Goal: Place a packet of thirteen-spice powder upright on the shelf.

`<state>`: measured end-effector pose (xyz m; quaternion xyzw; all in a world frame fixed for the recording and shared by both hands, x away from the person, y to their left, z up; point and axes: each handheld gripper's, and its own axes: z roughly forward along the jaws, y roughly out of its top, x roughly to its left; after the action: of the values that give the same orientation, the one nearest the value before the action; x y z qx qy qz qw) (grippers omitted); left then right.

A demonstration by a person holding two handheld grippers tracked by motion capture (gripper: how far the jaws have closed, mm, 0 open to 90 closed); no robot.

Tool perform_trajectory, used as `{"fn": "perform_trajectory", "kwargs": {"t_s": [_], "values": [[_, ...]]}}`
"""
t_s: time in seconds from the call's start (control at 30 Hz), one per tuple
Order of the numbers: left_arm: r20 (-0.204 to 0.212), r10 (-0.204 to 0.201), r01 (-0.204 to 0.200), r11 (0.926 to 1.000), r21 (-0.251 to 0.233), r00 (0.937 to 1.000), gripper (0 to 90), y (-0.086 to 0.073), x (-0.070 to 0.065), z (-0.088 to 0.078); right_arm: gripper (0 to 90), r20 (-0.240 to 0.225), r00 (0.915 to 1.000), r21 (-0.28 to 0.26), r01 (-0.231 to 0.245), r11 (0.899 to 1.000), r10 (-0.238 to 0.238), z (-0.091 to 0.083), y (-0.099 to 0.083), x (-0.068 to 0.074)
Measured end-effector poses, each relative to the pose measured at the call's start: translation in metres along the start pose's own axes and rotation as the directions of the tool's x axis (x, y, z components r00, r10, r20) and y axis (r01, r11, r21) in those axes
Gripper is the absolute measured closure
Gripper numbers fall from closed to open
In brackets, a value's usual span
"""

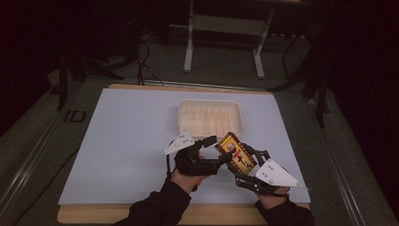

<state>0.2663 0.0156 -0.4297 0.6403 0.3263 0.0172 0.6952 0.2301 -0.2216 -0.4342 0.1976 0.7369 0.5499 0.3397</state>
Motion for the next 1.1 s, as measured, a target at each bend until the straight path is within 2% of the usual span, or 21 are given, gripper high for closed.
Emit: {"fn": "perform_trajectory", "kwargs": {"t_s": [0.07,0.2,0.27,0.37,0.43,0.5,0.57,0.63,0.77,0.83,0.93,1.1], "values": [[0.007,-0.028,0.028,0.9996,0.008,0.9996,30.8,-0.001,0.002,0.003,32.0,-0.008,1.0000,0.003,-0.001,1.000,0.001,0.000,0.000,0.000],[-0.010,-0.043,0.043,0.9991,-0.002,0.9990,42.8,-0.003,0.001,0.006,32.0,-0.009,1.0000,-0.002,0.001,1.000,-0.001,0.000,0.000,0.001],[-0.002,-0.048,0.048,0.9989,-0.005,0.9989,48.5,-0.003,0.001,0.007,32.0,-0.009,1.0000,0.003,0.000,1.000,0.000,0.001,0.000,0.002],[-0.010,-0.027,0.027,0.9996,-0.006,0.9996,49.5,-0.002,-0.004,0.007,32.0,-0.014,0.9999,0.007,-0.001,1.000,0.001,0.001,-0.001,0.001],[-0.038,-0.004,0.003,1.0000,-0.004,0.9993,50.1,-0.002,-0.009,0.008,32.0,-0.014,0.9999,0.003,-0.001,1.000,0.001,0.001,-0.001,0.002],[-0.064,-0.017,0.016,0.9998,-0.015,0.9978,56.5,-0.002,-0.010,0.008,32.0,-0.013,0.9999,0.000,0.004,1.000,-0.004,0.001,-0.001,0.003],[-0.061,-0.044,0.043,0.9989,-0.022,0.9971,61.5,-0.001,-0.010,0.009,31.9,-0.011,0.9999,-0.003,-0.005,1.000,0.005,0.001,0.000,0.002],[-0.065,-0.045,0.043,0.9988,-0.022,0.9969,65.0,-0.001,-0.012,0.010,31.8,-0.011,0.9999,0.003,-0.012,1.000,0.012,0.001,-0.002,0.002],[-0.091,-0.016,0.015,0.9998,-0.013,0.9958,68.4,0.000,-0.018,0.014,31.7,-0.004,0.9998,0.020,-0.019,1.000,0.019,0.004,-0.005,0.001],[-0.097,0.015,-0.016,0.9998,-0.008,0.9952,68.9,0.001,-0.021,0.015,31.6,0.007,0.9998,0.012,-0.018,1.000,0.017,0.003,-0.006,0.001],[-0.104,0.035,-0.036,0.9993,-0.007,0.9939,69.3,0.005,-0.025,0.018,31.5,0.019,0.9995,0.003,-0.025,1.000,0.025,0.002,-0.005,0.000],[-0.124,0.073,-0.072,0.9973,0.011,0.9896,69.4,0.008,-0.029,0.024,30.2,0.020,0.9979,0.007,-0.062,0.998,0.061,0.002,-0.005,-0.005]]}}
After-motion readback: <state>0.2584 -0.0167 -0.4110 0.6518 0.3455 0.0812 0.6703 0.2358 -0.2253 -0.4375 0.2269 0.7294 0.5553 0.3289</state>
